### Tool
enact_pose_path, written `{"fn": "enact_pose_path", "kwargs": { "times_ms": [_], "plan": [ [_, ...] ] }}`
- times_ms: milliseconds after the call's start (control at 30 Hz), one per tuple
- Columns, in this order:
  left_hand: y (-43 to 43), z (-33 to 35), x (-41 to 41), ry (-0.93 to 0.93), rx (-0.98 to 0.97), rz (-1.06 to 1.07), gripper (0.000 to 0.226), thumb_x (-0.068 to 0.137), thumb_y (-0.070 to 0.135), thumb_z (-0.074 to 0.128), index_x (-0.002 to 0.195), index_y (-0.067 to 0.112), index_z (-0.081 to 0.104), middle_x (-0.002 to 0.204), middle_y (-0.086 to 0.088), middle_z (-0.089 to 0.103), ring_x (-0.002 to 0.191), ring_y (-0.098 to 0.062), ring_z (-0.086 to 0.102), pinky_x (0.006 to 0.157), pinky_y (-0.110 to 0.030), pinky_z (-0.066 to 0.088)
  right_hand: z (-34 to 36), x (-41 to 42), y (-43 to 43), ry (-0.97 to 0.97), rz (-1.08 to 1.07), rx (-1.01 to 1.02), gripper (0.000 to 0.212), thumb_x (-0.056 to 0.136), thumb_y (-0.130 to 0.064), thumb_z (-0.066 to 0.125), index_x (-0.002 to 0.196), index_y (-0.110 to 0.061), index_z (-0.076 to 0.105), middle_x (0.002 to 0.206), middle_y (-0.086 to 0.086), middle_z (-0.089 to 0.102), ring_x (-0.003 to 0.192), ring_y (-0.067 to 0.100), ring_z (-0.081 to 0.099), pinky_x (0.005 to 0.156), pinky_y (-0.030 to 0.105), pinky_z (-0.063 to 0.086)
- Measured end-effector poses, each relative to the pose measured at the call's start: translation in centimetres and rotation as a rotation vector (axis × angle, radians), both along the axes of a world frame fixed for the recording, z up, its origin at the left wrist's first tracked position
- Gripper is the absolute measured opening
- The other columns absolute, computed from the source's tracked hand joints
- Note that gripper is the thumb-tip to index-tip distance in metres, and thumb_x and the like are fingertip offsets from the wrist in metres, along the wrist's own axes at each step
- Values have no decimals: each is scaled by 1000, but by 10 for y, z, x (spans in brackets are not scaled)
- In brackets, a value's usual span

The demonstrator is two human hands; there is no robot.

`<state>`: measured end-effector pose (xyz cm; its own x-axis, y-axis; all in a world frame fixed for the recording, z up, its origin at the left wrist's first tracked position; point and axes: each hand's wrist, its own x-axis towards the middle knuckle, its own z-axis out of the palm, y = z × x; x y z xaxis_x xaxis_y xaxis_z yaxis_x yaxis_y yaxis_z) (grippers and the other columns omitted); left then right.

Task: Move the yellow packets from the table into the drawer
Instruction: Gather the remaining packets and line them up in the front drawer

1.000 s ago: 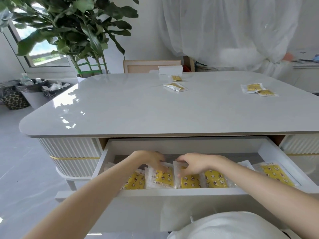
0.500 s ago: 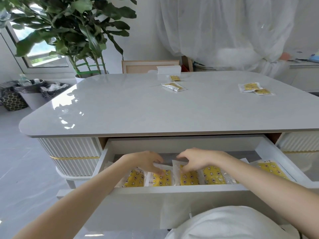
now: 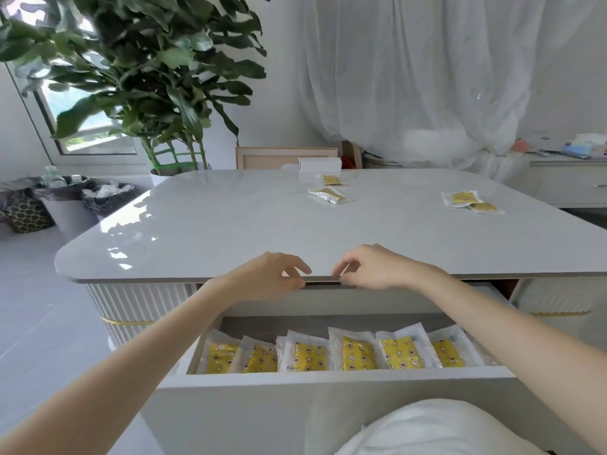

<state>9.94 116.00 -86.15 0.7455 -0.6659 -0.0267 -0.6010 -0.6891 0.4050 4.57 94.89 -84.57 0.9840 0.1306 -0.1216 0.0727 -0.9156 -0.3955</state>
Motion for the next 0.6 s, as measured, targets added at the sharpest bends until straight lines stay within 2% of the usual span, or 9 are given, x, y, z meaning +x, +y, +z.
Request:
{"fn": "enact_pose_path", "kwargs": {
  "times_ms": [67,167,333,467,600],
  "plan": [
    [2,11,5,-39,-38,24,30,96,30,50,125,30,55,115,12,63,95,-6,57,86,-20,45,5,4,-3,-59,-70,16,25,92,-25,55,115,-25,66,113,-2,64,91,10,59,84,27,48],
    [0,21,17,-75,-53,58,29,96,29,50,124,28,57,113,9,66,96,-11,58,90,-25,45,9,15,-10,-113,-174,7,25,89,-23,54,110,-27,66,111,-4,64,102,15,58,93,34,49],
    [-16,24,48,-91,-95,139,30,95,25,49,125,25,54,116,6,64,98,-14,56,83,-21,40,11,47,-21,-153,-300,58,28,89,-19,52,114,-25,63,114,-5,61,106,18,58,92,33,49],
    [-39,14,76,-103,-94,172,42,97,27,47,138,23,41,133,-3,51,118,-21,51,99,-31,40,1,82,-34,-182,-384,65,38,88,-14,50,124,-24,56,129,-1,54,117,19,51,90,30,44],
    [-72,-11,108,-82,-54,171,56,99,32,42,150,25,20,154,-5,23,140,-29,25,112,-42,26,-19,114,-57,-230,-499,-29,46,89,-13,47,135,-21,43,138,4,41,131,23,34,96,35,37]
  ]
}}
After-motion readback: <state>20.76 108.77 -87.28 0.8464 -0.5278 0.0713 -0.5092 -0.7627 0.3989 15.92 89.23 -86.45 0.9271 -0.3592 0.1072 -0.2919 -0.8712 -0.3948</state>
